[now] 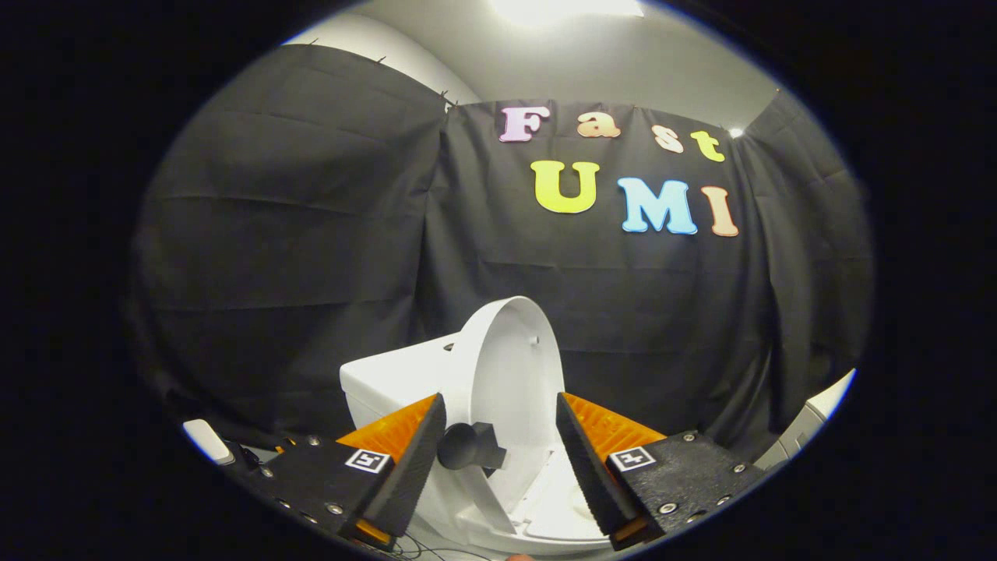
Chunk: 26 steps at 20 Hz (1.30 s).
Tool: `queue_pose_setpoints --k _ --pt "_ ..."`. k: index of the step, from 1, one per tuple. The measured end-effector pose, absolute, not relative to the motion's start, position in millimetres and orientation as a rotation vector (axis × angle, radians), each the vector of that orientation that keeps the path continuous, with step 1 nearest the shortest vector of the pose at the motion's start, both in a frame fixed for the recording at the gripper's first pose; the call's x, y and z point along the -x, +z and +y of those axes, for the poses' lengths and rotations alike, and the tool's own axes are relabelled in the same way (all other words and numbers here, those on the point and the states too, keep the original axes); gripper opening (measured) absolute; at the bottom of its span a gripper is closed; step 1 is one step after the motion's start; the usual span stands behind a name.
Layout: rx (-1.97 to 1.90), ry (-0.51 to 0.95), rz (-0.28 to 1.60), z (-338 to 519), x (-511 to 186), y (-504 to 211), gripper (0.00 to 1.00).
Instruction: Open the toilet lid.
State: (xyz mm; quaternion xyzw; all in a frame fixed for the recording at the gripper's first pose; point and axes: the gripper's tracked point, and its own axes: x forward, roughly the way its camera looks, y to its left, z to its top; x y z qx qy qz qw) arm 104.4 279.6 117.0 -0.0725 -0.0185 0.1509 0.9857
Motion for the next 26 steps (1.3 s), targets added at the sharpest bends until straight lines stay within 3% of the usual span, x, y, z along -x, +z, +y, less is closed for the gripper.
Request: queue_pose_setpoints --k 2,26 --pt "0.176 0.292 -0.084 259.9 -93.0 132.6 0.94" --pt "0.027 0.008 -0.131 0.7 -7.2 183.6 0.95"
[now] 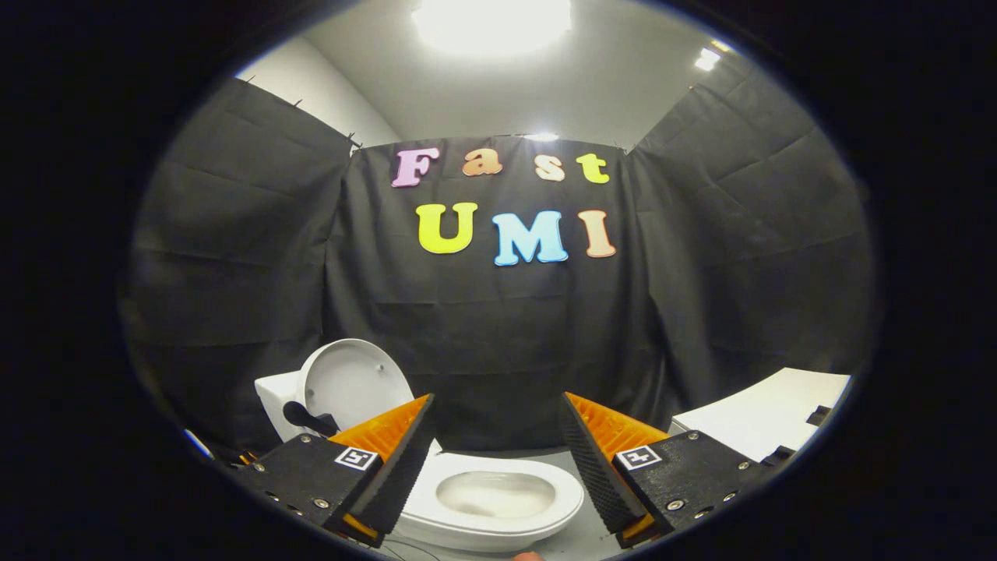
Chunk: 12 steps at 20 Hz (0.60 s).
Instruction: Open the toilet lid.
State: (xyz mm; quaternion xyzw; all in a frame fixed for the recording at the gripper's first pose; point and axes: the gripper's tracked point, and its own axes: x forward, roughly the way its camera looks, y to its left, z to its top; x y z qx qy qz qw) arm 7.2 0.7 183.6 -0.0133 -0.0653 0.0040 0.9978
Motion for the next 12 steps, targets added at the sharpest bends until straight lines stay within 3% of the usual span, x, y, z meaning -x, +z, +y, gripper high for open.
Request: queue_pose_setpoints --k 12 --pt "-0.025 -0.057 -0.058 -53.6 17.2 144.8 0.95"
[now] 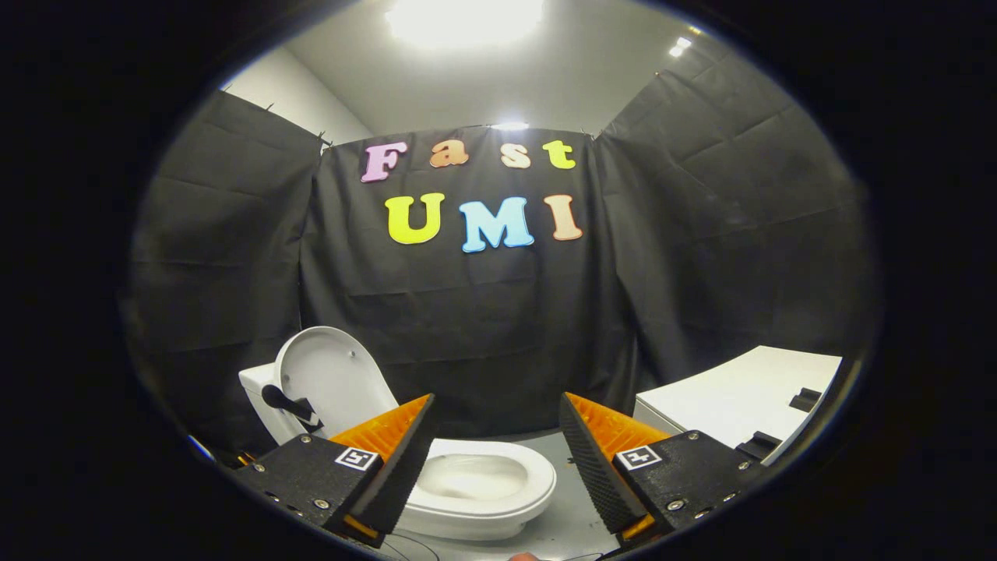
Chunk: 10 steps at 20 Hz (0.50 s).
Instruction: Open the toilet lid.
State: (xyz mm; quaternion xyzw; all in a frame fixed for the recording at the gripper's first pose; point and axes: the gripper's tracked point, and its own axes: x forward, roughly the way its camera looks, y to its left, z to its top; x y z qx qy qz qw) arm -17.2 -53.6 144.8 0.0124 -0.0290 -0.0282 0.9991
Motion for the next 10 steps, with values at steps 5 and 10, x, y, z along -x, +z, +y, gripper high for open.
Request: queue_pose_setpoints --k 5,10 --pt "-0.024 -0.08 -0.045 -65.4 18.5 130.1 0.95" --pt "-0.012 -0.074 -0.02 -64.1 18.3 117.5 0.95"
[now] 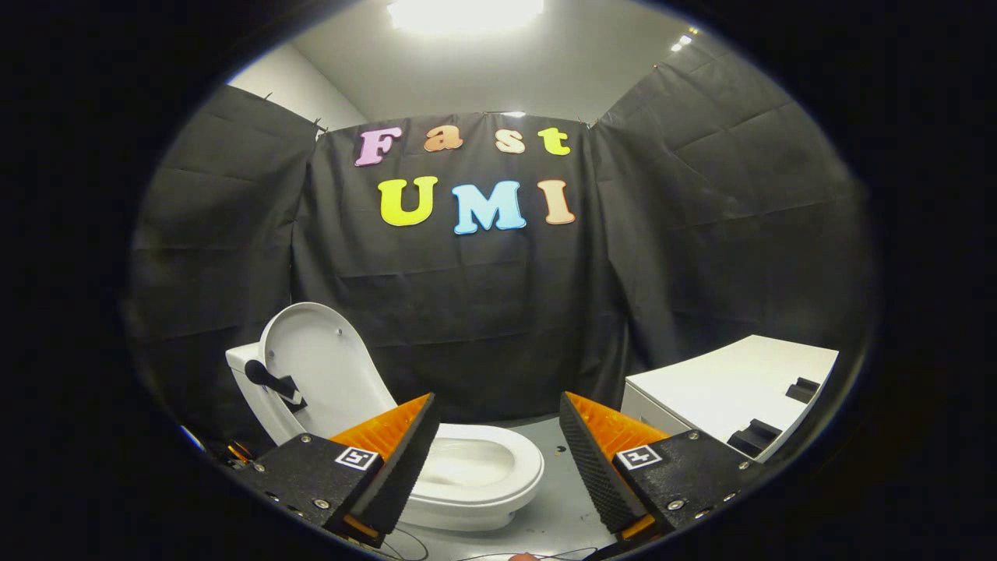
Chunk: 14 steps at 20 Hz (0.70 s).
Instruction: Open the toilet lid.
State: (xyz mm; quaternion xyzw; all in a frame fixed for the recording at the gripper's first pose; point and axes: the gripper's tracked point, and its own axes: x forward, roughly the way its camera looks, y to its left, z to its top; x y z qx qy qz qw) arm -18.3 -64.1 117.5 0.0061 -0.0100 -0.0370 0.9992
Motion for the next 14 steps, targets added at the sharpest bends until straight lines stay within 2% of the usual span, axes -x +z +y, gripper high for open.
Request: queue_pose_setpoints --k 14 --pt "0.003 -0.059 -0.012 -57.0 20.7 111.1 0.95"
